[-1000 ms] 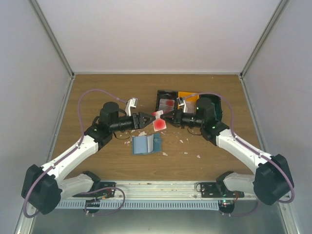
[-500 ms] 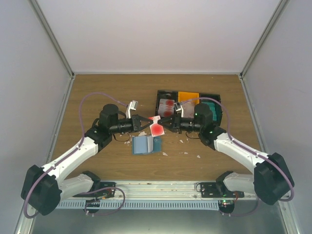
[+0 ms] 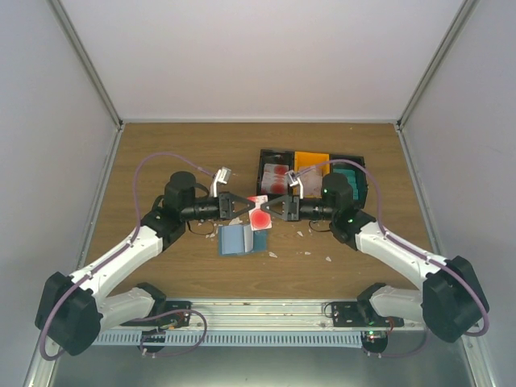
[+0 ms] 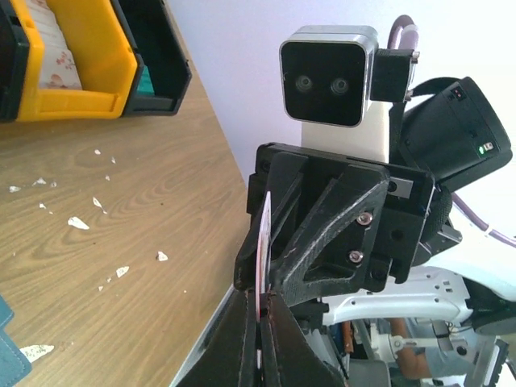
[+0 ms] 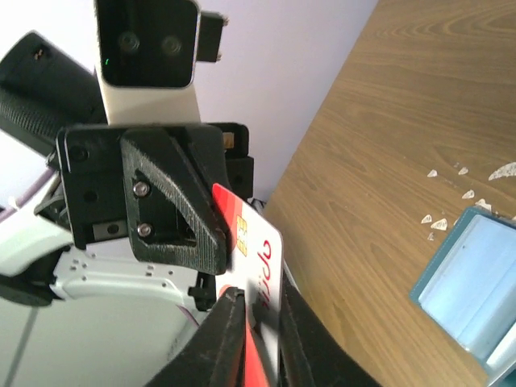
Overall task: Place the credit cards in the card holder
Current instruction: Pick up the credit card from the storage box, then insert the credit card into the card holder.
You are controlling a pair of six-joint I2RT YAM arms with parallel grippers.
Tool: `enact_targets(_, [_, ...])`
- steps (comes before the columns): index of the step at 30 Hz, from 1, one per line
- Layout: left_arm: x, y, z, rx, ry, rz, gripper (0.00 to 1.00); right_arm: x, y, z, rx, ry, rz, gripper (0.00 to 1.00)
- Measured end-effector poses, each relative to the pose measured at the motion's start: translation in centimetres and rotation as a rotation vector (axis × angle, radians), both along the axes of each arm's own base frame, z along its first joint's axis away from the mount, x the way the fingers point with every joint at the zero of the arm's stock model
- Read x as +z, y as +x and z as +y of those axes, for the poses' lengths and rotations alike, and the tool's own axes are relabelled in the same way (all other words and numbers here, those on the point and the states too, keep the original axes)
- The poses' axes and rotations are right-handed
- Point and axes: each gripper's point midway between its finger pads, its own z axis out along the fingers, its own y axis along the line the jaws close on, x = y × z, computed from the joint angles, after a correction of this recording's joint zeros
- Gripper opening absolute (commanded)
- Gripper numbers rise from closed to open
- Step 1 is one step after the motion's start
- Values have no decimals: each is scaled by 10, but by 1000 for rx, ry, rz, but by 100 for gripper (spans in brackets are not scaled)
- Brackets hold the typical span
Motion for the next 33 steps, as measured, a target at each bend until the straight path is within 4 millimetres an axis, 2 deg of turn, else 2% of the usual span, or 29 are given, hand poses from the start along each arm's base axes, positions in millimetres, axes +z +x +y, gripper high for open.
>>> enact_targets(2, [-1,-2,-1,-14,0,0,0,-2,-3,0,18,-2,-14,1])
enact_targets(4, [-4,-2,-1,-18,7,8,5,-2,-5,0,30,0,-26,1])
enact_targets(5, [-6,-1,-1,-20,12,11,13,-3,-6,-1,31,-1,-32,0])
enact_targets(8, [-13,4,1,5,53,10,47,-6,-6,-1,29,-5,-38,1])
enact_targets(10, [-25,11,7,62,110,21,56,-10,-5,0,30,-14,-40,1])
enact_targets(12, [-43,22,19,154,197,43,57,-24,0,2,20,-44,-16,0])
enact_targets(15, [-75,29,41,264,326,69,55,-65,8,8,-2,-145,59,0])
enact_targets(17, [-100,26,55,307,405,97,53,-98,8,13,-3,-228,120,0])
enact_targets(20, [-141,14,75,345,512,155,53,-130,5,18,3,-316,178,1])
enact_targets(22, [-163,6,85,361,564,190,53,-143,6,20,-3,-355,196,1])
enact_targets(26, [-191,-3,98,380,623,238,48,-158,14,25,-27,-400,212,1])
enact_targets(29, [-206,-6,101,379,644,265,44,-166,17,29,-41,-426,215,0])
enact_targets(33, [-214,-7,102,379,649,270,40,-171,21,33,-76,-448,240,1])
